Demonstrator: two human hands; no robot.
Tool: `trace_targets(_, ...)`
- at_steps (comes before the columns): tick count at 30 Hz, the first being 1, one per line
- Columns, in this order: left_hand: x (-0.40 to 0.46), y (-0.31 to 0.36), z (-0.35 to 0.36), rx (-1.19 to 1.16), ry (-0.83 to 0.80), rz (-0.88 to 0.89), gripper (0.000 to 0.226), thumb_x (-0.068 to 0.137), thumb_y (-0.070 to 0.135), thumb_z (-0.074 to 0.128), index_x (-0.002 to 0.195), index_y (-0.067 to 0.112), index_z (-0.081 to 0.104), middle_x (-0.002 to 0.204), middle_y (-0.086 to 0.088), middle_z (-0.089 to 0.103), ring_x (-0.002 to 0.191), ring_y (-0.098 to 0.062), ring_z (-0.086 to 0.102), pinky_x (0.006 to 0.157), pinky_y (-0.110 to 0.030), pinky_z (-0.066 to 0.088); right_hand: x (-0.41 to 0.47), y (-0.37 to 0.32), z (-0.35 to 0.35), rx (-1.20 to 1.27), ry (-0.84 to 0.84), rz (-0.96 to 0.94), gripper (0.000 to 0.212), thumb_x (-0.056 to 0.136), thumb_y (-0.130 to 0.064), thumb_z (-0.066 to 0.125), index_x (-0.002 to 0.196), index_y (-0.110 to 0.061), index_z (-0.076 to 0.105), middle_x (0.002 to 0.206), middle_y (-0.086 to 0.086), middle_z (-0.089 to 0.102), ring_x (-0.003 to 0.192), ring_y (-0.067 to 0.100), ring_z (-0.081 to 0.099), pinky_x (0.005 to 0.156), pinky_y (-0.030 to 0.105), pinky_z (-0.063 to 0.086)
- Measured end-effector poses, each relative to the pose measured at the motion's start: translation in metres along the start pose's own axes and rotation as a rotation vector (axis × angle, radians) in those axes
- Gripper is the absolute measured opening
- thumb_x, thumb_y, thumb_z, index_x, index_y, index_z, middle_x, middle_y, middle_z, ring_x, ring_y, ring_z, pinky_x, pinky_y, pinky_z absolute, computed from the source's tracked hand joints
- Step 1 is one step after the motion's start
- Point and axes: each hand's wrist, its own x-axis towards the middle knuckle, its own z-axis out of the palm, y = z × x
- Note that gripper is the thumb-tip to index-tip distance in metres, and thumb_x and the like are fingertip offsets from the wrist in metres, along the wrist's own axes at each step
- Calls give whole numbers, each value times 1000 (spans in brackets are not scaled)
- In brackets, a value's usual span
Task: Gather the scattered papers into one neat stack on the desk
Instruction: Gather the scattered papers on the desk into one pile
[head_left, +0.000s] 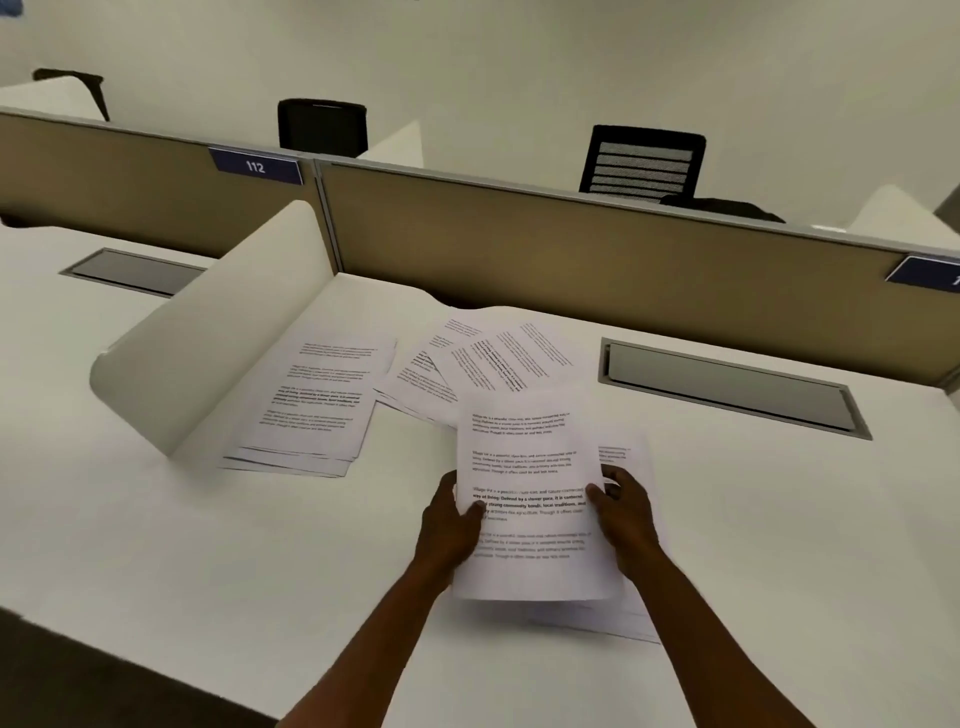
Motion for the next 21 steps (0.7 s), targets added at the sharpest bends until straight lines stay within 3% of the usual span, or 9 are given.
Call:
trace_targets(5, 5, 17, 52, 140, -130, 60, 55, 94, 12, 55, 146, 17, 38, 140, -7, 56, 124, -24, 55, 96, -24, 42, 5, 8, -37, -164, 181, -27, 33, 92, -11, 60, 124, -13, 63, 119, 11, 68, 102, 28, 64, 93, 41, 52)
trace_targets(8, 8, 21, 71, 215, -192, 68, 57, 94, 14, 56, 147, 12, 37, 140, -11, 56, 125, -26, 56, 97, -25, 42, 5, 15, -48, -231, 261, -49, 35, 90, -12, 64, 125, -10, 63, 118, 14, 68, 98, 25, 62, 91, 35, 49)
trace_targets(10, 12, 21, 78, 280, -218, 81, 58, 93, 16, 58, 147, 8, 38, 141, -12, 55, 127, -28, 54, 101, -26, 41, 5, 21, -52, -260, 306, -53, 35, 89, -11, 66, 123, -8, 64, 116, 16, 68, 98, 28, 63, 91, 37, 48)
trace_targets(13, 20, 15, 85, 412, -243, 105, 53, 91, 18, 60, 140, 5, 45, 136, -13, 58, 124, -28, 57, 94, -18, 37, 4, 31, -54, -306, 333, -38, 34, 88, -9, 65, 123, -6, 64, 113, 18, 69, 99, 34, 64, 92, 40, 49)
trace_targets(18, 39, 3, 78, 744, -133, 114, 68, 89, 44, 58, 144, 10, 37, 142, -12, 43, 130, -28, 43, 101, -36, 43, 6, 48, -54, -412, 351, -16, 39, 86, -7, 67, 124, -2, 63, 115, 22, 67, 103, 38, 63, 94, 43, 50)
trace_targets(21, 57, 6, 66, 829, -69, 196, 66, 90, 41, 57, 145, 11, 36, 142, -12, 39, 128, -29, 40, 97, -38, 44, 7, 54, -52, -547, 402, 16, 49, 82, -13, 72, 128, 0, 59, 126, 24, 56, 115, 42, 53, 98, 50, 45)
